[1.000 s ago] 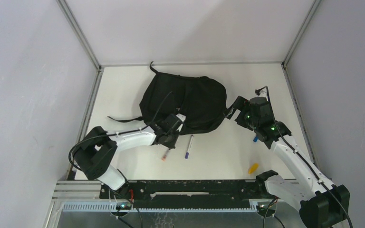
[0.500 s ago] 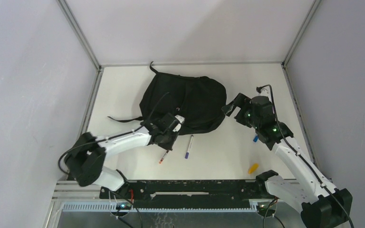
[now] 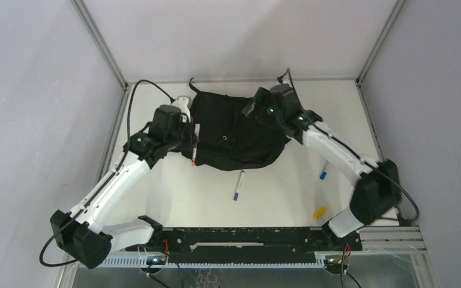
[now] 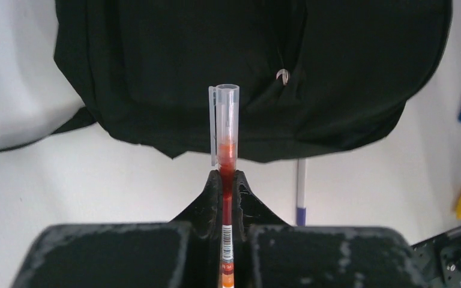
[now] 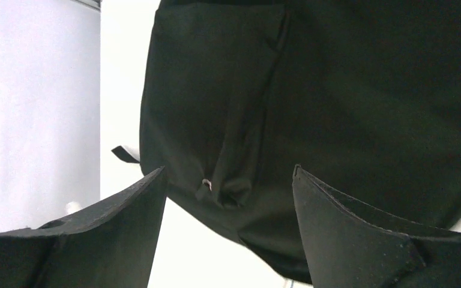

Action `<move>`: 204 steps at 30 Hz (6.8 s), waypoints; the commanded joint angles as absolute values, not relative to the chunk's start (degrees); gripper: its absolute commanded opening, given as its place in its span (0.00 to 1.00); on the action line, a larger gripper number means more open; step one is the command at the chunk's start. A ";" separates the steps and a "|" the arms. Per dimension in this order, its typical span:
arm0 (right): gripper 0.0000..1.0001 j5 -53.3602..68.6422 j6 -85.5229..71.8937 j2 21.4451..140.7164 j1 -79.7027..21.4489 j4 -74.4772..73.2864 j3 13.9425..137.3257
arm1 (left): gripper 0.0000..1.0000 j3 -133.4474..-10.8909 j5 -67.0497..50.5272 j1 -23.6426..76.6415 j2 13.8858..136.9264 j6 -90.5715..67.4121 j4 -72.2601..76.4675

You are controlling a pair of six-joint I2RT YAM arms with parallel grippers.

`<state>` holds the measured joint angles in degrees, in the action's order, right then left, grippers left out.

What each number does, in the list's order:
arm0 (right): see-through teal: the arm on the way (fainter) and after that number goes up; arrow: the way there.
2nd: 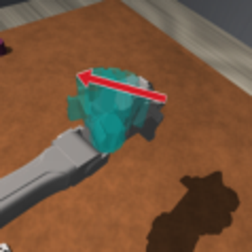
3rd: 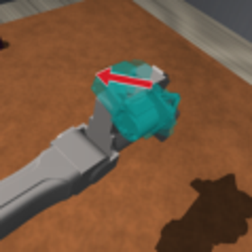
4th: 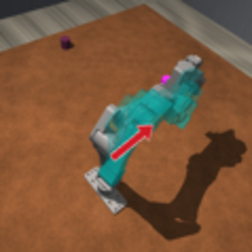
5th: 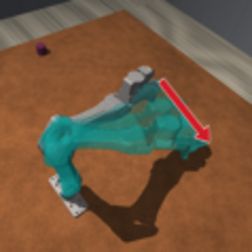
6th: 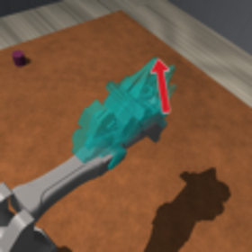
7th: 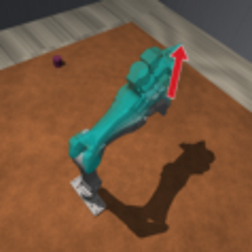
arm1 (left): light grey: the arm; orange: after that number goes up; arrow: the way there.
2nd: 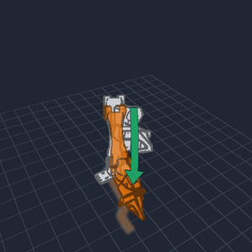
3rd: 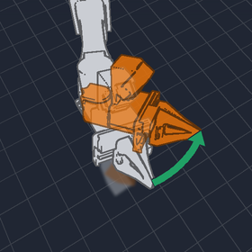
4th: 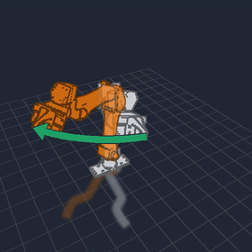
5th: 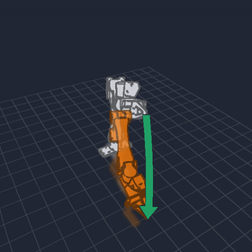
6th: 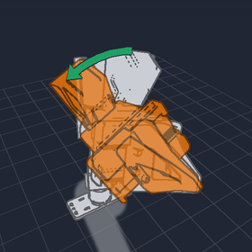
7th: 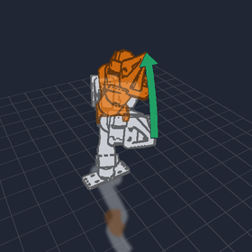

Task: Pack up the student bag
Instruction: Pick up the stationery from the center of the board, then place the stationery in the student bag.

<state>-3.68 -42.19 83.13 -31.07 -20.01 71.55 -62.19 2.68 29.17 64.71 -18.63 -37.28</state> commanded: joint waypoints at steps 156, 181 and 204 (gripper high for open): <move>0.00 4.75 -48.38 99.14 -31.20 -6.87 72.60 | 0.39 -102.84 -4.41 33.75 110.06 -14.42 -47.06; 0.00 4.88 -48.74 98.47 -31.50 -7.27 72.55 | 0.59 -105.27 12.08 35.33 118.30 -15.65 -41.82; 0.00 4.74 -48.34 98.46 -31.20 -7.83 72.59 | 0.00 -104.53 11.70 35.33 115.90 -14.54 -42.50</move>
